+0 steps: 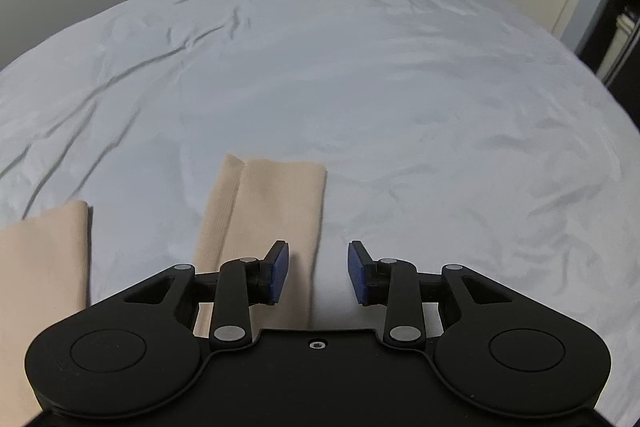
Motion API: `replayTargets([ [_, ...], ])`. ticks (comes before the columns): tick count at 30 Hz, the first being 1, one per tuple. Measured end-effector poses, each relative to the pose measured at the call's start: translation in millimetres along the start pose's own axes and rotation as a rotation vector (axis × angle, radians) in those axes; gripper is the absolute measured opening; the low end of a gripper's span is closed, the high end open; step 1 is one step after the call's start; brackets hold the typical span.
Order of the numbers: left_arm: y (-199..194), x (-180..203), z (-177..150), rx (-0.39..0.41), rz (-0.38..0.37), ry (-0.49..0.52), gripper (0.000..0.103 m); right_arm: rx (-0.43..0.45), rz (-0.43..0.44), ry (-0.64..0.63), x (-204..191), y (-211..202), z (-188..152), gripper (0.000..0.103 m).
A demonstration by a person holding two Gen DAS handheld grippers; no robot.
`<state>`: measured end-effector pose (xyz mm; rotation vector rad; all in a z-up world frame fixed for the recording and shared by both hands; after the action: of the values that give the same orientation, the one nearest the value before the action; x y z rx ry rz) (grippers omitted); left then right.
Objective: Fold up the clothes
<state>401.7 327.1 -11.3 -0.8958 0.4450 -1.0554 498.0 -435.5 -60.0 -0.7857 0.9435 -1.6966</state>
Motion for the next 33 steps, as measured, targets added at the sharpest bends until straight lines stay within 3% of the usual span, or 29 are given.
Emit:
replayTargets([
  [3, 5.0, -18.3, -8.3, -0.011, 0.012, -0.057, 0.019, -0.020, -0.018, -0.010, 5.4, 6.4, -8.4, 0.032],
  [7, 18.2, -23.3, -25.6, -0.075, -0.070, -0.075, 0.019, -0.044, 0.003, 0.037, 11.7, 17.7, -17.2, 0.032],
  [10, 32.9, -15.9, -33.5, -0.098, -0.157, -0.169, 0.020, -0.054, 0.008, 0.060, 11.9, 22.2, -20.7, 0.032],
  [12, 44.8, -10.0, -37.1, -0.129, -0.132, -0.181, 0.020, -0.054, 0.009, 0.061, 9.1, 24.1, -22.6, 0.032],
  [14, 50.6, -1.1, -37.5, -0.110, -0.058, -0.117, 0.020, -0.057, 0.018, 0.049, 5.1, 24.0, -24.4, 0.032],
  [17, 50.6, 5.5, -35.0, -0.093, -0.036, -0.084, 0.021, -0.060, 0.029, 0.019, 1.9, 20.7, -24.9, 0.032],
  [19, 49.7, 5.3, -30.4, -0.087, -0.036, -0.064, 0.007, -0.050, 0.042, 0.015, 1.9, 20.5, -21.9, 0.032],
  [21, 49.3, -2.1, -27.1, -0.080, -0.034, -0.050, 0.004, -0.045, 0.053, 0.019, 2.6, 20.8, -19.7, 0.032],
  [26, 40.3, -21.4, -15.1, -0.071, 0.034, -0.014, 0.003, -0.042, 0.116, 0.143, 15.7, 28.5, -11.2, 0.031],
  [29, 39.4, -29.1, -13.1, -0.092, 0.033, 0.009, 0.003, -0.043, 0.152, 0.209, 23.2, 32.7, -8.1, 0.032],
  [33, 33.6, -34.1, -7.9, -0.066, 0.081, 0.005, 0.011, -0.047, 0.212, 0.284, 28.4, 36.5, -6.6, 0.031],
])
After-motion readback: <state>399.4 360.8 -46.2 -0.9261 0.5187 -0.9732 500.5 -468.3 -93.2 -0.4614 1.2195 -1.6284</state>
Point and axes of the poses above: each gripper's, at about its wrist camera, not at the fingertips, and y roughly the way its jaws point, x to its right, z to its top, the point moved 7 cm from there along y, roughly the way its jaws point, and after that the axes turned 3 degrees about -y, right-handed, at the moved point
